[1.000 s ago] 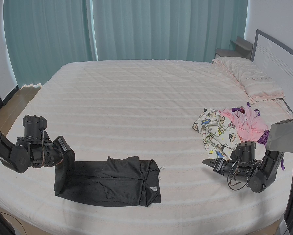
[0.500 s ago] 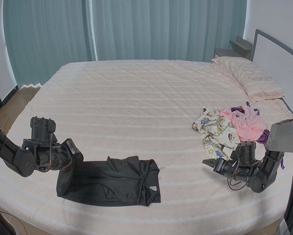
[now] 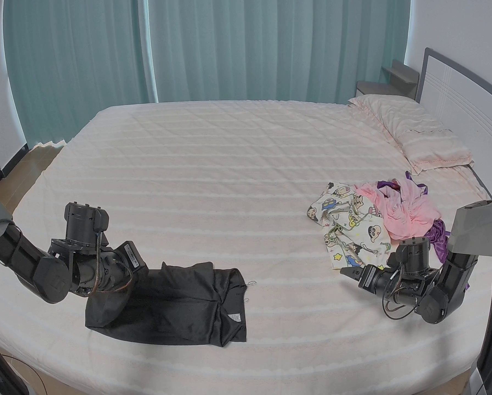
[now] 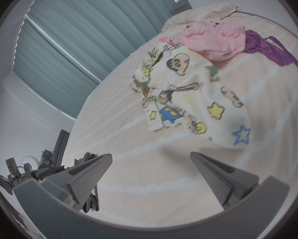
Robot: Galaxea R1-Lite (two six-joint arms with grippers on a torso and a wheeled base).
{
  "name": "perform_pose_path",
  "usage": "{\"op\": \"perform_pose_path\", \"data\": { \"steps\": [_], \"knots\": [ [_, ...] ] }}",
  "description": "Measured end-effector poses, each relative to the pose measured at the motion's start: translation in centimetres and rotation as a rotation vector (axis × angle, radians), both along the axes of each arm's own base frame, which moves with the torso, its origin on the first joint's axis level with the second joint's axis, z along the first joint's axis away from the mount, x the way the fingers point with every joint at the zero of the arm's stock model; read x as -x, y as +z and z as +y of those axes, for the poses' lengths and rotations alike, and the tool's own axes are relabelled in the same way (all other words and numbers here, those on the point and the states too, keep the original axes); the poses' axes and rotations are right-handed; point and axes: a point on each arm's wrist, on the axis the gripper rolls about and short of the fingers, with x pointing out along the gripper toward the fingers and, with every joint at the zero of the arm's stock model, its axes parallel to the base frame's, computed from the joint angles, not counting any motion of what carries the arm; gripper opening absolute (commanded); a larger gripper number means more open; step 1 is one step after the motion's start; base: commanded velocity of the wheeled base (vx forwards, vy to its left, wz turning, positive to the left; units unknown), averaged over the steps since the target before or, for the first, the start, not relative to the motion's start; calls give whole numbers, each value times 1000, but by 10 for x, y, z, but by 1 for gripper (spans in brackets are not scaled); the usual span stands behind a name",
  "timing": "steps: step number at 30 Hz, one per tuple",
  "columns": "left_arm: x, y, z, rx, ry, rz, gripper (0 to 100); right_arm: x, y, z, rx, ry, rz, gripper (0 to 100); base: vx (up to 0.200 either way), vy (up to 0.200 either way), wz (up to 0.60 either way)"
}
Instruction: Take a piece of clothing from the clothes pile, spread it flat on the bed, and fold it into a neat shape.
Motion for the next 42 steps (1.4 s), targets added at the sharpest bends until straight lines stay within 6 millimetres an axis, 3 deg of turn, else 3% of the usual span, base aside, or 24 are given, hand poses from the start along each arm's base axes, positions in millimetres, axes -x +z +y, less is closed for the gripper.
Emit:
{"op": "perform_pose_path", "data": {
  "steps": [14,23,30,31,42],
  "knots": [
    [0,-8,-19,11,-41,22,0,0,0,1,0,3,0,100,0,0,0],
    [-15,-28,-35,-28,-6,-26,0,0,0,1,0,2,2,100,0,0,0],
    [-12,-42,-56,-15,-41,1,0,1,-1,2,0,7,3,100,0,0,0],
    [-11,-42,-59,-8,-47,0,100,1,-1,2,1,7,3,100,0,0,0],
    [-5,-49,-84,82,-128,29,100,2,-2,6,1,21,8,100,0,0,0]
  ]
}}
